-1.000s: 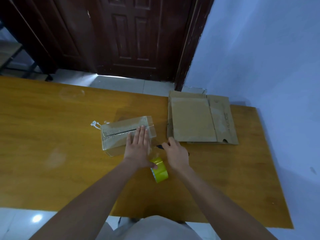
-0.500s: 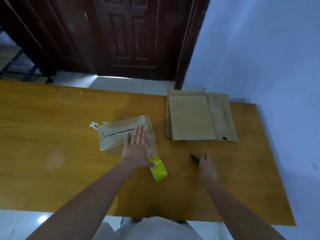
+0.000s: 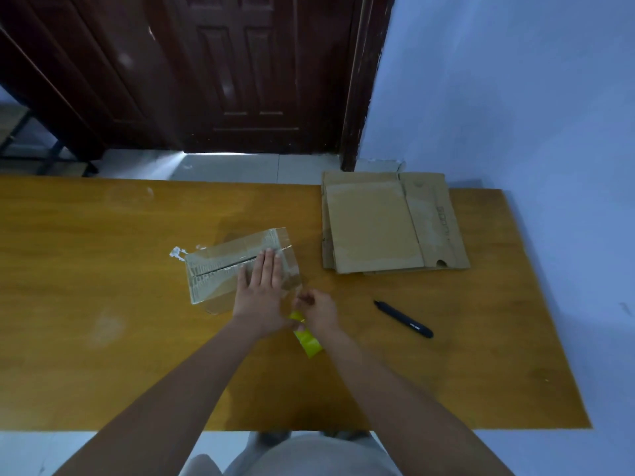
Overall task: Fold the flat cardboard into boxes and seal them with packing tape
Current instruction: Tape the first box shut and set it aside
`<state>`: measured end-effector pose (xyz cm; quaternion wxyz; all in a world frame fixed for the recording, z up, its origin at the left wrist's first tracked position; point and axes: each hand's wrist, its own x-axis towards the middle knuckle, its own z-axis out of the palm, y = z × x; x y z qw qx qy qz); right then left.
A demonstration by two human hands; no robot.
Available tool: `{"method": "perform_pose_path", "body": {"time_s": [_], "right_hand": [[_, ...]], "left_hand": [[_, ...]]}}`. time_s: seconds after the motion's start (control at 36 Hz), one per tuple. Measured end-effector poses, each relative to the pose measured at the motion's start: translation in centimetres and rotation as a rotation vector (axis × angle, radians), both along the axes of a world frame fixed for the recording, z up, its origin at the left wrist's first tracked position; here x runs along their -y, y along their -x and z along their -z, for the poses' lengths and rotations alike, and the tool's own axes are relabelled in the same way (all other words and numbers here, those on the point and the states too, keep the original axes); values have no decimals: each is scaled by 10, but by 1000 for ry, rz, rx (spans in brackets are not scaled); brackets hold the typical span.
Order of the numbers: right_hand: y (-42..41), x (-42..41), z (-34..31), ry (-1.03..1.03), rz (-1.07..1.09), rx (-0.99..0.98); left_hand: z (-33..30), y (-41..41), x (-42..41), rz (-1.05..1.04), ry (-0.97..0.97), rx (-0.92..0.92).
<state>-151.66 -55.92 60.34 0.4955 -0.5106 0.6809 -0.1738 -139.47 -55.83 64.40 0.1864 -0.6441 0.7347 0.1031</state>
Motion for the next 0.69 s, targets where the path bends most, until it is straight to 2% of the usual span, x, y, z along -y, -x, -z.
{"method": "perform_pose_path", "body": {"time_s": [0.17, 0.28, 0.47, 0.58, 0.69], "right_hand": [[0, -4, -1, 22, 50, -8], [1, -9, -4, 61, 64, 1], [-1, -13, -1, 111, 78, -45], [-3, -15, -2, 125, 52, -66], [-1, -21, -1, 176, 17, -111]], "left_hand": [[-4, -10, 3, 15, 88, -80], [-2, -16, 15, 2, 343, -225], [17, -14, 27, 10, 481, -140], [22, -18, 26, 94, 601, -140], [26, -18, 27, 107, 633, -144]]}}
